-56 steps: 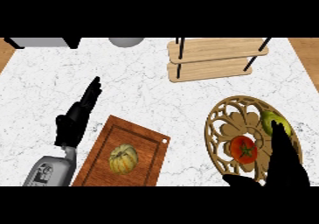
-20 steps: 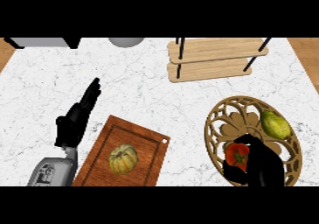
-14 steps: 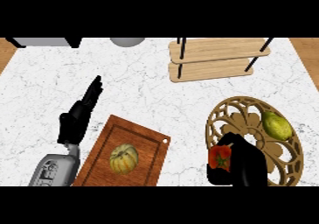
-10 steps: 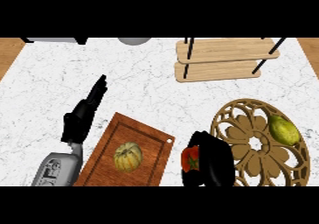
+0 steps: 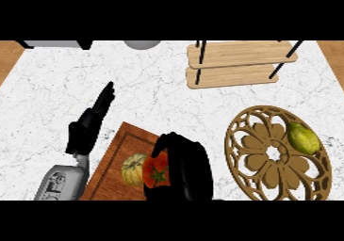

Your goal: Pick the tomato from the placemat and place it in the tiered shelf

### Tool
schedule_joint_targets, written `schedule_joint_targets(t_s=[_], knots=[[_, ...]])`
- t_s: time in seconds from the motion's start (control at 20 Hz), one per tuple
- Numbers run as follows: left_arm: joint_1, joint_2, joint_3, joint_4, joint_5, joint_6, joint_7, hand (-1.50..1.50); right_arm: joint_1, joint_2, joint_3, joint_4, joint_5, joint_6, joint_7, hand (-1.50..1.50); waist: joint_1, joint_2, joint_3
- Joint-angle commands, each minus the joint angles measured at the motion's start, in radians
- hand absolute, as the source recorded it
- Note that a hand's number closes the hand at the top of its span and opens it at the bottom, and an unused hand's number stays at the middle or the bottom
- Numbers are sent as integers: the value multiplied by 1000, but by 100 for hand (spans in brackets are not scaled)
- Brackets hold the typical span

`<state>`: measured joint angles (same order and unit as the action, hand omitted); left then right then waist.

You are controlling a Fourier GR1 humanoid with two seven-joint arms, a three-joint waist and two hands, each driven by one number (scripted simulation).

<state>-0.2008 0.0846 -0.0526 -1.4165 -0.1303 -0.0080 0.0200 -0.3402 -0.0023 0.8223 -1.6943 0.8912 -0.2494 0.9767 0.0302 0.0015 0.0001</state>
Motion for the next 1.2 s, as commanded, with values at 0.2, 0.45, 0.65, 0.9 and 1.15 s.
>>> schedule_joint_targets(t_s=[0.2,0.45,0.65,0.9,1.15], knots=[[44,9,-2,-46,-5,-3,13,0,-258,2,11,-104,53,-78,277,150,-18,-6,-1],[30,10,24,-7,0,6,3,0,-383,2,-76,-137,160,52,381,150,-24,-7,-2],[41,7,13,-46,-2,5,15,0,-461,2,-172,-154,205,145,403,150,-25,-9,-1],[37,-20,-13,-34,-31,28,7,0,-579,2,-333,-126,247,238,352,150,-29,-7,-1],[2,-11,18,-2,-5,11,13,0,-639,2,-409,-79,265,271,322,150,-29,-4,-1]])
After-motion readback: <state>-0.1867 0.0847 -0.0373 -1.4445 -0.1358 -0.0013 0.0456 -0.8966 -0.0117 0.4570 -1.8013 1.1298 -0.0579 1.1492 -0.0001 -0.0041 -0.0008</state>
